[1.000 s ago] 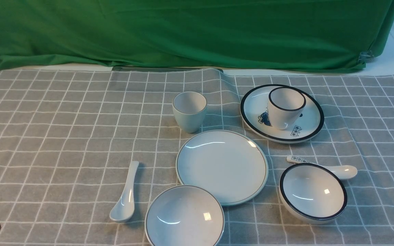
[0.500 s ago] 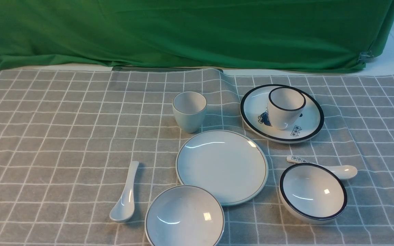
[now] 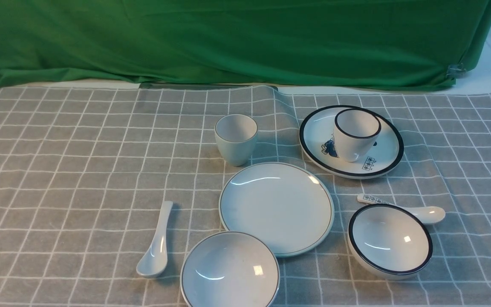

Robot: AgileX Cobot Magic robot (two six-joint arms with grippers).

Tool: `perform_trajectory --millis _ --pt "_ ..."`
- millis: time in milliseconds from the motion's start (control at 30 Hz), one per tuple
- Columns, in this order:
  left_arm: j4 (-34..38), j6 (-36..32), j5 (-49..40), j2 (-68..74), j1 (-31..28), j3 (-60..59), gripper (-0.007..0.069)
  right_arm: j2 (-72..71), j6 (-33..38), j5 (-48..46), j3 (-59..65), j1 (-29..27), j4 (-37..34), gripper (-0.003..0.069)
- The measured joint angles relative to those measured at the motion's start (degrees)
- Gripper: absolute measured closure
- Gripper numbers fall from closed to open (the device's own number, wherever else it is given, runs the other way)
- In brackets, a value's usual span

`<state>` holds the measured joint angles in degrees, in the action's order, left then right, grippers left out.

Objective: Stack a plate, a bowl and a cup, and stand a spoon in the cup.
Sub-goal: Use the left arm to grab a blue rice bowl

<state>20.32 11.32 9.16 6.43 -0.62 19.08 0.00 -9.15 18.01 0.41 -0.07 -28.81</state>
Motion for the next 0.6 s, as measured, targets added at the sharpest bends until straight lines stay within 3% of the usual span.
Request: perform_trajectory --millis 67,167,233,300,367,400,433,533,600 --pt "-1.41 -0.37 -11.65 5.68 0.0 6.09 0.0607 0.0 -0.06 1.9 0.0 0.0 0.0 0.0417" --pt "-2.36 -4.92 -38.73 21.66 0.0 19.87 0.0607 0.0 -0.54 4.55 0.0 0.07 -0.07 0.0421" --pt "-1.71 -8.55 -51.08 30.74 0.0 24.15 0.0607 0.0 -1.01 0.84 -0.61 0.39 0.28 0.0448" --pt "0.32 -13.45 -60.13 39.78 0.0 27.4 0.0607 0.53 -0.44 -11.31 -3.95 1.39 2.16 0.054" --pt "2.26 -17.52 -63.47 46.73 0.39 28.33 0.0607 2.09 1.54 -19.81 -8.27 2.26 3.32 0.0593" --pt "2.73 -19.57 -63.97 50.03 1.01 28.51 0.0611 4.69 3.64 -28.31 -11.89 3.11 3.95 0.0618" --pt "2.79 -20.21 -63.98 50.64 1.18 28.56 0.0613 5.15 3.99 -28.31 -12.53 3.39 4.09 0.0618" --pt "2.78 -22.01 -62.24 59.19 6.84 28.57 0.0622 15.92 10.68 -47.94 -23.47 6.06 4.58 0.0636" --pt "1.87 -21.7 -60.73 61.44 10.07 28.71 0.0623 19.37 13.1 -52.36 -26.15 6.67 4.68 0.0636"
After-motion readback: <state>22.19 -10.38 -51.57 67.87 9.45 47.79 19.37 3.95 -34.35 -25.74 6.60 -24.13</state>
